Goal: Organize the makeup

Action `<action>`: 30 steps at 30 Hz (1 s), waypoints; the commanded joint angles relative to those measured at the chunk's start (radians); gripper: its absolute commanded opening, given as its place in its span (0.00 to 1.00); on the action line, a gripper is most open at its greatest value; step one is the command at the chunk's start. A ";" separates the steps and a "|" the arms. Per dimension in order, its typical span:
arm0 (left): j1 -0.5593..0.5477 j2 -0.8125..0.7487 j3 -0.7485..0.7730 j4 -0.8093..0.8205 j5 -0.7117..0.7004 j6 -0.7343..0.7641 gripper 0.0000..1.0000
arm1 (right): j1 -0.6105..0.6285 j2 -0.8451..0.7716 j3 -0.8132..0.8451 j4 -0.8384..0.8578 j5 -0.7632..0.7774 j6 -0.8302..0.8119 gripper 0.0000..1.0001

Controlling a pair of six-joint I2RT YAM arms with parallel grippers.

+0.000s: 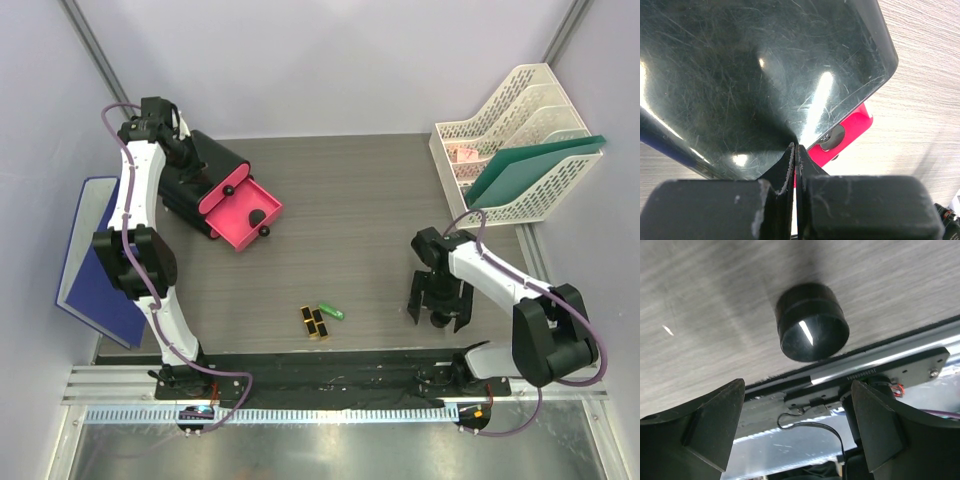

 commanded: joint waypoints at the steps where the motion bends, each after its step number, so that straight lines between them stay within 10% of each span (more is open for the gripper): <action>1: -0.003 0.042 -0.038 -0.047 -0.018 0.029 0.00 | -0.043 0.006 0.018 0.043 0.009 -0.011 0.91; 12: -0.001 0.020 -0.061 -0.041 -0.034 0.034 0.00 | -0.142 0.106 0.027 0.109 -0.025 -0.106 0.80; 25: -0.001 0.032 -0.027 -0.053 -0.049 0.036 0.00 | -0.159 0.151 0.035 0.195 -0.127 -0.129 0.11; 30: -0.001 0.032 -0.030 -0.053 -0.041 0.031 0.00 | -0.130 0.223 0.140 0.228 -0.152 -0.145 0.02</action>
